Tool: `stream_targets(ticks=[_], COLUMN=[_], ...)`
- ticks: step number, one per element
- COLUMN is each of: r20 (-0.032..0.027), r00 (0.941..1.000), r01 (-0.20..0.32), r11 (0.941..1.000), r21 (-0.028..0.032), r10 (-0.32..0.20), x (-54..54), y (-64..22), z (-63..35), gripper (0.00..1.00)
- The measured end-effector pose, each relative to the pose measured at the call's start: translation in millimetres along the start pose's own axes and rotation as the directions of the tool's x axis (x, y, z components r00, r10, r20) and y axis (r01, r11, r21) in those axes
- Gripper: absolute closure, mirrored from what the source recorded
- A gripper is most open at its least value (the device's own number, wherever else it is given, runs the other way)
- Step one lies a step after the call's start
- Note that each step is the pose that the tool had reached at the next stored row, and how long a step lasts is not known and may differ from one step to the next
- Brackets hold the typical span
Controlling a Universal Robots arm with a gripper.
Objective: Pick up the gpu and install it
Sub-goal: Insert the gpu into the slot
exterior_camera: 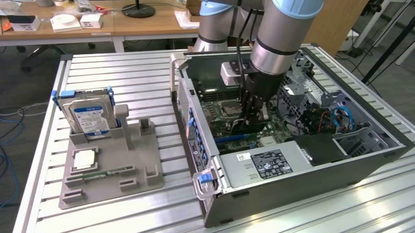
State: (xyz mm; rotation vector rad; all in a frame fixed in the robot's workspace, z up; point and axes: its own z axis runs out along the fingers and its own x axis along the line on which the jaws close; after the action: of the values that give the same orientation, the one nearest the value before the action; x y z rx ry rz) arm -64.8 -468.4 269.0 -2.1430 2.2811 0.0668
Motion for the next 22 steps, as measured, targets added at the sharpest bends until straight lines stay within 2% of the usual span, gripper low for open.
stream_targets(ticks=[11,22], r20=[0.0,0.0003], r00=[1.0,1.0], r01=[0.0,0.0], r11=[1.0,1.0], r21=[0.0001,0.0002], r10=[0.0,0.0], x=[0.8,0.7], y=[11.1,10.4], z=[3.7,5.3], gripper=[0.74,0.74])
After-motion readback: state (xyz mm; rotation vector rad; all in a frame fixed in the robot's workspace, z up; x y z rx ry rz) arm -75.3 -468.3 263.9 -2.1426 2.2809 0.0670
